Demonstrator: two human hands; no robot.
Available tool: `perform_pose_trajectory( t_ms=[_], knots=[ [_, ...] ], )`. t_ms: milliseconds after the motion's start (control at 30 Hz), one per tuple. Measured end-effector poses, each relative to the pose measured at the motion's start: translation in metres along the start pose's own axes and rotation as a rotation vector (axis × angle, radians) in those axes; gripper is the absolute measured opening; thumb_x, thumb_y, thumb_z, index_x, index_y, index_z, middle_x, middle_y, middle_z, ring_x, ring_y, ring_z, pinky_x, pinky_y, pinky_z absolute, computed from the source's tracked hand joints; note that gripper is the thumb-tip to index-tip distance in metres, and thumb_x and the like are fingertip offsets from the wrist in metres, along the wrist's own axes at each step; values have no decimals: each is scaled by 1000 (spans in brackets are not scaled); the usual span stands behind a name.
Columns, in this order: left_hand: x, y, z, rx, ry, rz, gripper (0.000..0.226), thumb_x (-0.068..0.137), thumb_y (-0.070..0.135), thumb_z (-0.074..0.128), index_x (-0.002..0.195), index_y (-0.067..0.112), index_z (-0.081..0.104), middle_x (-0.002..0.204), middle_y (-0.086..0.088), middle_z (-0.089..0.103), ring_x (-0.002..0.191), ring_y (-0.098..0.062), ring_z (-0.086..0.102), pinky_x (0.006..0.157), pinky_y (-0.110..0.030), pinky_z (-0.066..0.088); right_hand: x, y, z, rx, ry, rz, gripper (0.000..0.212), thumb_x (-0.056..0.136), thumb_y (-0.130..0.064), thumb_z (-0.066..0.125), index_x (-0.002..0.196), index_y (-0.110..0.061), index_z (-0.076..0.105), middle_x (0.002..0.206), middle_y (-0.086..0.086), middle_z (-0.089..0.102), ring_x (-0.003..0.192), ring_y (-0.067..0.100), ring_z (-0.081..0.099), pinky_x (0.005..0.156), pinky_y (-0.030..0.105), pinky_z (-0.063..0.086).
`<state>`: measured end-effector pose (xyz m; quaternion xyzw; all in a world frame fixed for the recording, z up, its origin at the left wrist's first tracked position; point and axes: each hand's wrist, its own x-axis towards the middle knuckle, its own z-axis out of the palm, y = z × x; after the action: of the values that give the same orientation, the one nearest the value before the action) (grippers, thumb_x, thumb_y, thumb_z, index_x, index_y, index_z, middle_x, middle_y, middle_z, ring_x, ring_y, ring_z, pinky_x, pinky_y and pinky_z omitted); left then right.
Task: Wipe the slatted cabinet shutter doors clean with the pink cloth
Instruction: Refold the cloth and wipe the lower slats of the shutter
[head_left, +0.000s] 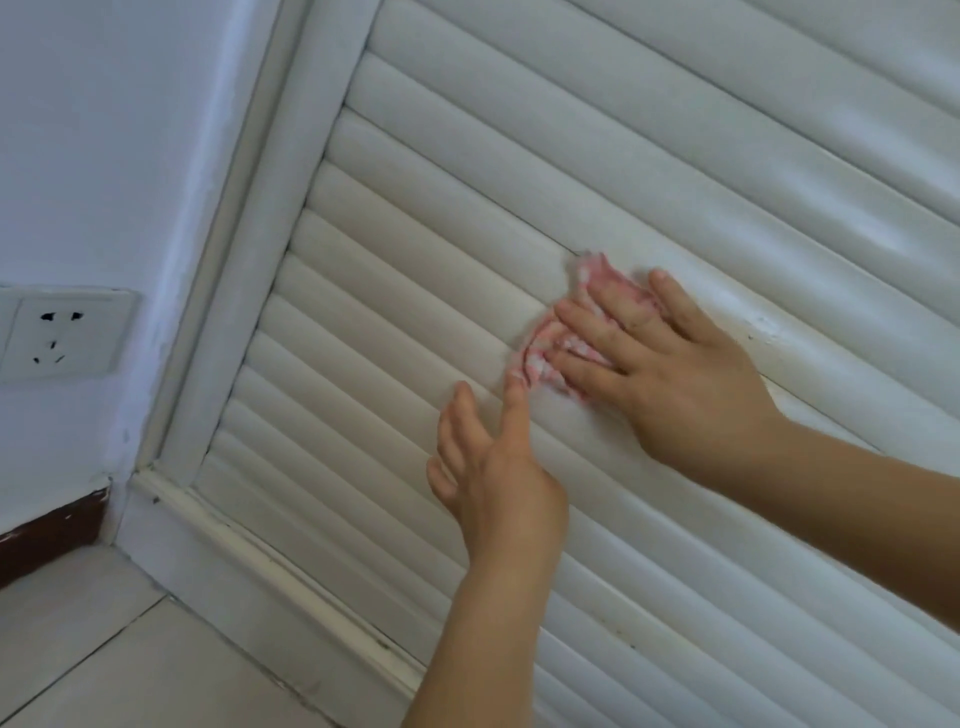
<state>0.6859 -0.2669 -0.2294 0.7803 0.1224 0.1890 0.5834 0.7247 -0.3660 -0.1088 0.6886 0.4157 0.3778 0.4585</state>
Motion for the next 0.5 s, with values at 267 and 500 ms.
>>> perform_pose_trajectory(
  t_ms=[267, 500],
  knots=[
    [-1, 2, 6, 12, 37, 16, 86, 82, -2, 40, 144, 43, 3, 155, 4, -10, 141, -15, -8, 113, -41, 4, -43, -19, 5, -51, -71, 34, 62, 96, -10, 4, 127, -11, 57, 139, 14, 50, 130, 37, 44, 106, 57, 24],
    [-5, 7, 10, 3, 112, 57, 79, 83, 0, 43, 145, 40, 14, 155, 7, -2, 141, -14, -1, 113, -41, 9, -27, -23, 11, -70, 0, 129, 64, 99, -16, 2, 129, -17, 59, 140, 11, 50, 130, 36, 44, 105, 57, 24]
  ],
)
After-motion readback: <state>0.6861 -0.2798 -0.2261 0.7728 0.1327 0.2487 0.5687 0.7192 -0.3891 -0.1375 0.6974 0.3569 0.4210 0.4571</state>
